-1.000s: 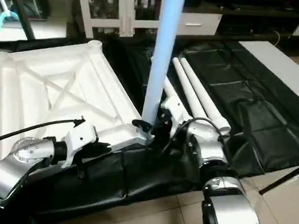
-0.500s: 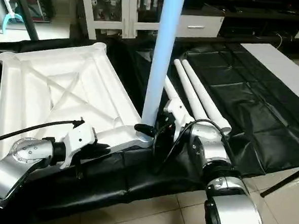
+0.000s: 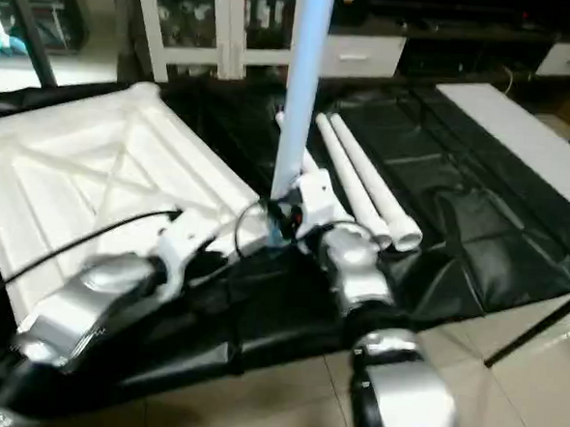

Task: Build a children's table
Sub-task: Rotate leg to tighten

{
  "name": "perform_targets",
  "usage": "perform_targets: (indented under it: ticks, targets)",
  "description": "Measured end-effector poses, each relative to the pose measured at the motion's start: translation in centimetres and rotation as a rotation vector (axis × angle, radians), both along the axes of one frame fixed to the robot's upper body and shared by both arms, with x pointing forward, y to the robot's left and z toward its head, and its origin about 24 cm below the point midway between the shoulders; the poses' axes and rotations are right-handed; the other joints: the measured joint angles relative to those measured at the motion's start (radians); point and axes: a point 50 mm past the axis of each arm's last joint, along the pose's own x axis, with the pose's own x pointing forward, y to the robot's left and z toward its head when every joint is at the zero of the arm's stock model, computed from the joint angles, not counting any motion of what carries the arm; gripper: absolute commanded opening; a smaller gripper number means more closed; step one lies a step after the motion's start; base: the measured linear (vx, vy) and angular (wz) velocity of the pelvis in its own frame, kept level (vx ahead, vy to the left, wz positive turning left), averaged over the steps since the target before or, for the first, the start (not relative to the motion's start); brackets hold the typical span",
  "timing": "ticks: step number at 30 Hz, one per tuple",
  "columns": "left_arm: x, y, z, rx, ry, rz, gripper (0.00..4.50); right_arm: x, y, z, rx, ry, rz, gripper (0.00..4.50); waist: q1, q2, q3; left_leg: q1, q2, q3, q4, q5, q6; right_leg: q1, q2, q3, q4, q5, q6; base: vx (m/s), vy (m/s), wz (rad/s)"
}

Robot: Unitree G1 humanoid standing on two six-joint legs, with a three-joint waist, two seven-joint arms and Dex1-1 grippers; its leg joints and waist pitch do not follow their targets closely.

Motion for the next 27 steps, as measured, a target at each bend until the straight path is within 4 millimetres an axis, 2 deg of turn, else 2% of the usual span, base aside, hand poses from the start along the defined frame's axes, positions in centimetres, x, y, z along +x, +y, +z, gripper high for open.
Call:
perform_targets:
  ticks: [3, 5, 9, 10, 12, 14, 18, 19, 27]
  targets:
    - [0.2, -0.7, 0.0, -0.010, 0.013, 0.017, 0.00, -0.1, 1.0, -0.1, -0.006, -0.005, -0.053, 1.90, -0.002, 0.001, 0.000, -0.001, -0.001, -0.003, 0.000, 0.000, 0.000, 0.001, 0.000, -0.002, -0.006, 0.000, 0.000, 0.000, 0.000, 0.00]
    - [0.2, -0.6, 0.1, -0.004, 0.010, 0.018, 0.00, -0.1, 1.2, -0.1, -0.005, -0.010, -0.062, 1.90, -0.006, 0.003, -0.001, -0.006, -0.001, -0.011, -0.001, 0.000, 0.000, 0.002, 0.001, -0.006, -0.015, 0.000, 0.000, 0.000, 0.000, 0.00]
    - [-0.1, 0.2, 0.1, 0.014, -0.013, -0.009, 0.00, -0.2, 1.2, 0.1, 0.029, -0.027, -0.018, 1.90, -0.020, 0.003, -0.001, -0.010, -0.002, -0.012, 0.000, 0.000, 0.000, 0.000, 0.000, -0.002, -0.016, 0.000, 0.000, 0.000, 0.000, 0.00]
    - [-0.2, 0.4, 0.2, 0.013, -0.017, -0.026, 0.00, -0.3, 1.1, 0.1, 0.042, -0.031, 0.001, 2.59, -0.021, 0.002, -0.001, -0.010, -0.002, -0.012, 0.000, 0.000, 0.000, 0.000, 0.000, -0.002, -0.016, 0.000, 0.000, 0.000, 0.000, 0.00]
    - [-0.4, 0.8, 0.2, 0.019, -0.024, -0.050, 0.00, -0.5, 0.8, 0.0, 0.064, -0.039, 0.054, 2.62, -0.022, 0.003, -0.001, -0.010, -0.002, -0.012, -0.001, 0.000, 0.000, 0.000, 0.000, -0.002, -0.014, 0.001, -0.001, 0.000, 0.000, 0.00]
    - [-1.0, 2.1, 0.3, 0.032, -0.032, -0.102, 0.00, -0.9, -0.3, -0.1, 0.086, -0.051, 0.147, 2.89, -0.022, 0.003, -0.001, -0.011, -0.001, -0.010, -0.002, 0.000, 0.000, 0.000, 0.001, -0.002, -0.012, 0.007, -0.002, 0.000, 0.000, 0.00]
    - [-1.4, 3.4, 0.7, 0.051, -0.044, -0.164, 0.00, -1.1, -1.6, 0.4, 0.107, -0.066, 0.246, 3.10, -0.015, 0.007, 0.001, -0.010, 0.000, -0.010, -0.005, 0.000, 0.000, -0.002, 0.002, -0.003, -0.011, 0.014, -0.007, 0.013, -0.005, 0.02]
    - [-1.6, 3.6, 0.7, 0.050, -0.043, -0.182, 0.00, -1.1, -2.0, 0.7, 0.107, -0.078, 0.286, 3.33, -0.014, 0.008, 0.002, -0.010, 0.000, -0.009, -0.005, 0.000, 0.000, -0.002, 0.001, -0.003, -0.009, 0.014, -0.007, 0.000, 0.000, 0.00]
    - [-2.5, 4.3, 1.0, 0.030, -0.017, -0.310, 0.00, -2.3, -5.0, 1.5, 0.098, -0.064, 0.542, 3.33, 0.015, 0.015, 0.005, -0.010, 0.001, -0.004, -0.004, 0.001, 0.004, -0.002, 0.000, 0.000, -0.008, 0.011, -0.005, 0.000, 0.000, 0.00]
